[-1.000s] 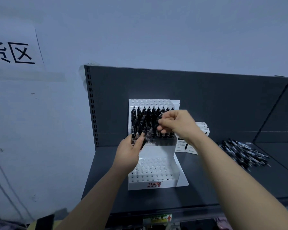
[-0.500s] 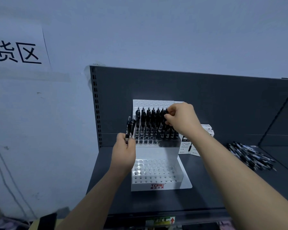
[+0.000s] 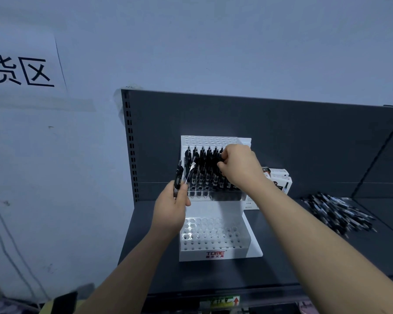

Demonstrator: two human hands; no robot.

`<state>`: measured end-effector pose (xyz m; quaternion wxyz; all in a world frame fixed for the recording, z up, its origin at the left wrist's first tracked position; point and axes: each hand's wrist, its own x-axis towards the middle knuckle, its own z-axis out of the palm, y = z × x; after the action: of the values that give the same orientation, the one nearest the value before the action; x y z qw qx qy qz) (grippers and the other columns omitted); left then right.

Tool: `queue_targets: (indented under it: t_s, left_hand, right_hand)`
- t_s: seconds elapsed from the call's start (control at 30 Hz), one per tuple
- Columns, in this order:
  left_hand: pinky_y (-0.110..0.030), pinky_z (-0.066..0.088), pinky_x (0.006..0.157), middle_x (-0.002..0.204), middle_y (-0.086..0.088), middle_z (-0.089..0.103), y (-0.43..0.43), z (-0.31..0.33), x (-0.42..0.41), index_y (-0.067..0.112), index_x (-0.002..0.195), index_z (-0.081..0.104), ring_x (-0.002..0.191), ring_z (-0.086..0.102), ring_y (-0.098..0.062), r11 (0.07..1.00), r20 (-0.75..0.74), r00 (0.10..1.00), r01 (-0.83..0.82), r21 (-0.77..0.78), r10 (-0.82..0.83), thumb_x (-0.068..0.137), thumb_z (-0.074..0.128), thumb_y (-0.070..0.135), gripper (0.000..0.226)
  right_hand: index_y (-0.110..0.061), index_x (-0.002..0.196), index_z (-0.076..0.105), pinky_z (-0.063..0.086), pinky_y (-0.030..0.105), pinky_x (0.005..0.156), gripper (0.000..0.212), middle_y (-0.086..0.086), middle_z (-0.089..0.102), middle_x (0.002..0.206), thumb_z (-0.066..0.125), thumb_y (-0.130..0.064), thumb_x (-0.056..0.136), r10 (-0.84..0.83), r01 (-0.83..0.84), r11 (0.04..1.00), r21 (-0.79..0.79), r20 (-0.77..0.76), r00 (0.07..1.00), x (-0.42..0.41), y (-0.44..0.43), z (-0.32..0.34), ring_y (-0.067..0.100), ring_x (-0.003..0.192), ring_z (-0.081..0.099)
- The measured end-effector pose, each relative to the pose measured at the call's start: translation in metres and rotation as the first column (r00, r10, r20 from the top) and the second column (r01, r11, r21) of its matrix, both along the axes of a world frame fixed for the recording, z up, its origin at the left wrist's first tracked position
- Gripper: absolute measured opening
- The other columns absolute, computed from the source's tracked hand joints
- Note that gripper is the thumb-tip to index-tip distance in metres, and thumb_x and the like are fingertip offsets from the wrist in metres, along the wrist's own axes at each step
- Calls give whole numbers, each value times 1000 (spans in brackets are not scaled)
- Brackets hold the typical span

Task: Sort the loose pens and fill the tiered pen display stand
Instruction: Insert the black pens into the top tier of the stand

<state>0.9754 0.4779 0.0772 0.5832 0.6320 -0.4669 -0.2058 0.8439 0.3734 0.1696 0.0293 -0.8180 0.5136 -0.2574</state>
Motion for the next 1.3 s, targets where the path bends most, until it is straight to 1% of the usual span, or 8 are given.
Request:
queue_targets:
  t_s: [0.2, 0.4, 0.53, 0.67, 0.83, 0.97, 1.13, 1.3]
  left_hand:
    - [-24, 29, 46, 57, 4, 43, 3, 1, 1, 0, 82, 54, 46, 32, -13, 999, -44, 999, 7, 48, -5, 100, 42, 22, 31]
    - [-31, 40, 51, 74, -13, 62, 4, 2, -1, 6, 86, 56, 52, 44, -15, 997, -90, 994, 68, 23, -66, 101, 44, 24, 26]
    - [-17, 41, 48, 82, -3, 67, 6, 3, -2, 16, 87, 52, 51, 47, -13, 997, -44, 996, 73, 9, -72, 101, 43, 27, 21]
    - [-21, 40, 49, 81, -3, 68, 7, 5, -2, 8, 91, 54, 52, 43, -12, 997, -61, 995, 82, 4, -82, 101, 43, 27, 24]
    - [-26, 39, 51, 84, -9, 69, 7, 5, -2, 10, 87, 59, 52, 43, -12, 993, -83, 989, 121, 12, -119, 100, 45, 30, 28]
    - [-25, 40, 52, 84, 3, 71, 6, 7, -7, 15, 95, 60, 53, 47, -8, 981, -76, 979, 193, 24, -190, 101, 43, 30, 23]
    - [-27, 49, 58, 87, -3, 68, 5, 7, 1, 11, 94, 58, 67, 58, -10, 997, -74, 994, 78, 11, -77, 100, 42, 34, 29]
    - [-29, 36, 57, 71, -8, 51, 10, 7, 8, 2, 85, 47, 61, 43, -13, 996, 37, 997, -71, 50, 69, 101, 38, 35, 38]
  right_hand:
    - [-5, 90, 62, 54, 40, 74, 14, 11, 70, 80, 58, -15, 83, -4, 6, 1000, -21, 78, 997, -4, 6, -10, 33, 82, 63]
    - [2, 90, 64, 55, 43, 77, 18, 17, 71, 85, 62, -14, 81, -16, 12, 1000, 28, 152, 988, -6, 6, -7, 35, 88, 65]
    - [0, 92, 64, 55, 40, 77, 16, 16, 69, 87, 63, -15, 86, -31, 28, 999, 37, 100, 995, 0, 3, -2, 35, 87, 64]
    - [-4, 93, 63, 54, 36, 75, 18, 12, 69, 85, 66, -21, 87, -45, 44, 999, 28, 46, 998, 0, 3, -2, 32, 83, 63]
    - [-9, 77, 66, 57, 34, 64, 17, 5, 71, 66, 60, -19, 89, 90, -153, 973, 174, 324, 942, -7, 10, -9, 19, 64, 68]
    - [0, 93, 68, 51, 24, 51, 14, 11, 69, 69, 65, -14, 92, 137, -432, 822, 372, 607, 783, -6, 20, -7, 12, 55, 64]
    - [0, 97, 60, 58, 25, 58, 7, 10, 64, 68, 62, -1, 91, 38, -414, 856, 310, 760, 648, -12, 15, 6, 11, 53, 66]
    - [2, 84, 66, 58, 37, 72, 16, 13, 71, 71, 60, -12, 89, 83, -103, 995, 16, 469, 879, -18, 6, 11, 12, 65, 71]
